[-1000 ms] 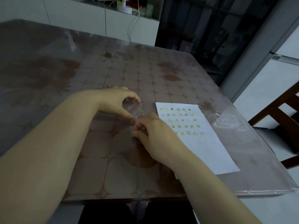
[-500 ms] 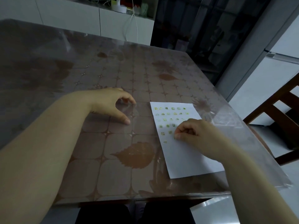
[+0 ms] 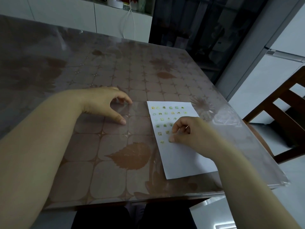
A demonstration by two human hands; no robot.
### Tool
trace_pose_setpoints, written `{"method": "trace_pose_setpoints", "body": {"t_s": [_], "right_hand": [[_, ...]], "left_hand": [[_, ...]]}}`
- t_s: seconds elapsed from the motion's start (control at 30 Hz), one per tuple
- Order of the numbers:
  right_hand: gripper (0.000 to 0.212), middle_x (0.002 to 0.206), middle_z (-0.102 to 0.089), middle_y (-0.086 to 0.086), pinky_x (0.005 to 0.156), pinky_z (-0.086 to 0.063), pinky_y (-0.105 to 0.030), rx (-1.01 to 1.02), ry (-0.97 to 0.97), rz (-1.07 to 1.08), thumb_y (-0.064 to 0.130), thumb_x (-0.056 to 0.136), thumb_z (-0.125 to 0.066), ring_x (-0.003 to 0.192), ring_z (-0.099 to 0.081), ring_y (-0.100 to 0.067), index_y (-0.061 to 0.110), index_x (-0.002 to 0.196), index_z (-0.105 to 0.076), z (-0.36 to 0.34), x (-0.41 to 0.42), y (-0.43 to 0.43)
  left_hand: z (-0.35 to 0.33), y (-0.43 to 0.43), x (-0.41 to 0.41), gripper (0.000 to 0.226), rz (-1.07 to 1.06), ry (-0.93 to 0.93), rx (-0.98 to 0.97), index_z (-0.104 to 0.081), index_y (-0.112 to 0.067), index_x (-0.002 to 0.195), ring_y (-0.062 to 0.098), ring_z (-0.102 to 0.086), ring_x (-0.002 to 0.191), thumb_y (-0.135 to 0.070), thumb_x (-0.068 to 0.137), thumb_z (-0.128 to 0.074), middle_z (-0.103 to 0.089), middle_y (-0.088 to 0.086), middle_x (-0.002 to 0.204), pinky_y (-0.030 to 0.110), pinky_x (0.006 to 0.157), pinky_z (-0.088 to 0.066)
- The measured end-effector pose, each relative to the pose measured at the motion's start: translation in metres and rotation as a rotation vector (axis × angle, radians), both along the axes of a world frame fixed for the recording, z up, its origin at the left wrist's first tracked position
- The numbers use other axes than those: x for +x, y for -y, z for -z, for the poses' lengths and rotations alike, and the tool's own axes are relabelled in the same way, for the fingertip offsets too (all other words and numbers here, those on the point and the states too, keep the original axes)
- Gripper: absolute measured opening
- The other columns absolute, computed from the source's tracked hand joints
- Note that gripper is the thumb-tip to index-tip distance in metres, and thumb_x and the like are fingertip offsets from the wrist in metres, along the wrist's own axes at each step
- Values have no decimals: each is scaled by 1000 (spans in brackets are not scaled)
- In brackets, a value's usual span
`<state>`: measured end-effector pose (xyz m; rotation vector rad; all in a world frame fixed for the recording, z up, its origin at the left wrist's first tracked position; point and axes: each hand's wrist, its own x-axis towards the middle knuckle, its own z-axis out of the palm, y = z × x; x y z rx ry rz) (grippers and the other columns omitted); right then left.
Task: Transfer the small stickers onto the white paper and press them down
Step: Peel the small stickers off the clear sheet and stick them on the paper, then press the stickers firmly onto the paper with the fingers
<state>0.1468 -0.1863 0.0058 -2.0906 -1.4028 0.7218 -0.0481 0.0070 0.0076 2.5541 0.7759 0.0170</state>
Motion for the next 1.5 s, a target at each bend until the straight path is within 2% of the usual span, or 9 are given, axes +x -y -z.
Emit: {"method": "trace_pose_setpoints", "body": {"t_s": [0.17,0.33,0.4,0.5,0.67,0.83,1.03,1.4,1.5], "right_hand": [[27,75,-45,6,57,-35,-18,-78,-2,17,20,68,-80,66,-42,-10,21,78,-55,-7,1,-5],[39,71,-40,5,49,-29,-22,-225,91,-1,27,68,-80,58,-38,-13,22,67,-42,-20,1,-11],[41,70,-40,5,48,-28,-22,-256,130,-31,28,70,-79,53,-37,-14,24,65,-38,-23,0,-14],[34,67,-43,4,49,-30,-22,-269,201,-132,29,74,-75,53,-39,-13,22,66,-43,-25,-2,-14],[9,81,-56,2,62,-43,-25,-16,294,-224,34,89,-56,65,-53,-11,25,89,-58,-32,10,-30],[37,114,-39,8,99,-35,-29,65,519,-356,25,97,-41,115,-40,-16,37,131,-47,-20,29,-64],[75,129,-42,-1,94,-37,-31,169,642,-466,-16,80,-35,112,-37,-22,39,127,-53,2,39,-76],[75,136,-37,3,98,-22,-27,160,668,-543,-14,78,-39,116,-34,-21,41,128,-51,8,44,-78],[76,127,-46,-2,98,-32,-33,283,581,-439,-19,72,-37,108,-40,-25,34,123,-58,11,54,-77]], "left_hand": [[-2,1,-1,71,2,-9,3,-49,-46,113,4,-44,103,-62,46,-67,-47,-11,113,21,90,-31],[-3,4,1,58,-10,25,2,-54,-37,114,3,-46,99,-54,61,-70,-50,-10,109,13,82,-33],[-1,5,5,46,-38,53,37,-57,-36,107,4,-49,99,-59,68,-65,-53,-13,103,22,94,-34],[3,5,10,27,-69,100,161,-57,-38,102,7,-51,103,-51,80,-56,-55,-16,99,46,111,-16],[4,15,21,24,-86,183,269,-60,-35,108,8,-41,99,-25,91,-46,-51,-10,98,40,113,-3],[5,18,28,37,-27,159,328,-55,-37,118,4,-32,96,-15,92,-39,-44,-14,98,31,113,0],[12,18,36,44,25,152,364,-57,-37,116,3,-32,95,-6,88,-43,-43,-15,94,26,112,4],[13,21,38,48,54,157,374,-62,-35,111,2,-32,95,-20,74,-35,-44,-14,93,25,110,4],[12,20,39,47,69,151,386,-63,-34,109,3,-33,94,-20,73,-37,-44,-14,93,29,110,1]]}}
